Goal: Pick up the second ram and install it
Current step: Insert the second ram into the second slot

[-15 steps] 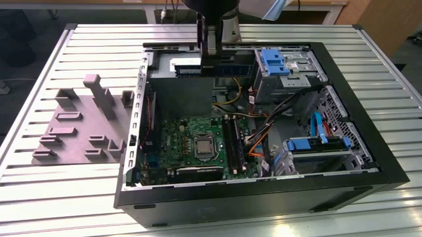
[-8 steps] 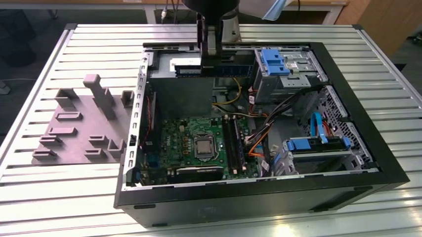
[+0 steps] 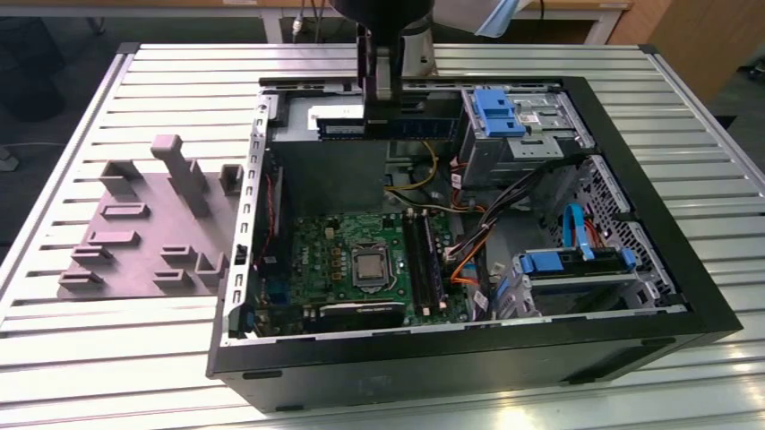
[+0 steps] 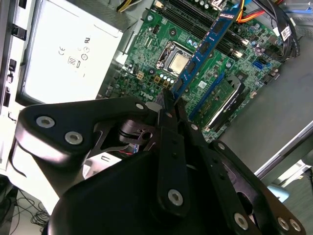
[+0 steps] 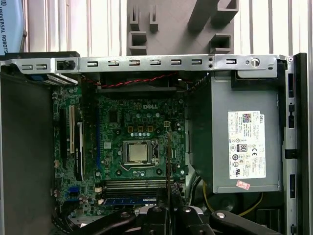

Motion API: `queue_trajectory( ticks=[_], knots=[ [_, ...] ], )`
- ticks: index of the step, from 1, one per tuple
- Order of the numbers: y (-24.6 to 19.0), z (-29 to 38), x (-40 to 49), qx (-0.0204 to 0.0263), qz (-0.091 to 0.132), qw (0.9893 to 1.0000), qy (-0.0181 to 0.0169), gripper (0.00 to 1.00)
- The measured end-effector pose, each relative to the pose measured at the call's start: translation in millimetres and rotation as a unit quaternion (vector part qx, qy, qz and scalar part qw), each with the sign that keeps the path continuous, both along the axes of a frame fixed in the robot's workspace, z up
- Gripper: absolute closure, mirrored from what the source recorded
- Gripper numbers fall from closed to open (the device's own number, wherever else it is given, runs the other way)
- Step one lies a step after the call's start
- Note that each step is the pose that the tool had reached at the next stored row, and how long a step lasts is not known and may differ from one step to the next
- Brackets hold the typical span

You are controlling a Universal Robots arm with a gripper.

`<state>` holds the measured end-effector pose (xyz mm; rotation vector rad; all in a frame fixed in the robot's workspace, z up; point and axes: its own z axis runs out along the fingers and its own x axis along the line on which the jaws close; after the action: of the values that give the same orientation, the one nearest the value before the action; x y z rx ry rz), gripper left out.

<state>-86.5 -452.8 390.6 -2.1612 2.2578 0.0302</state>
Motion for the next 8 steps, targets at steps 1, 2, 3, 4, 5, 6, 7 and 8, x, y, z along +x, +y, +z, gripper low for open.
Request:
queue_trajectory(
  ticks=[1,2,3,4,5,6,7,8],
  knots=[
    [0.0,0.0,0.0,0.0,-0.001,1.0,0.0,0.86],
    [0.0,0.0,0.0,0.0,-0.003,1.0,0.0,0.86],
    [0.0,0.0,0.0,0.0,-0.005,1.0,0.0,0.86],
    [0.0,0.0,0.0,0.0,-0.007,1.0,0.0,0.86],
    [0.0,-0.1,0.0,0.0,-0.009,1.0,0.0,0.86],
    [0.0,-0.1,0.0,0.0,-0.011,0.9999,0.0,0.86],
    [0.0,-0.1,0.0,0.0,-0.013,0.9999,0.0,0.86],
    [0.0,-0.2,0.0,0.0,-0.015,0.9999,0.0,0.86]
  ],
)
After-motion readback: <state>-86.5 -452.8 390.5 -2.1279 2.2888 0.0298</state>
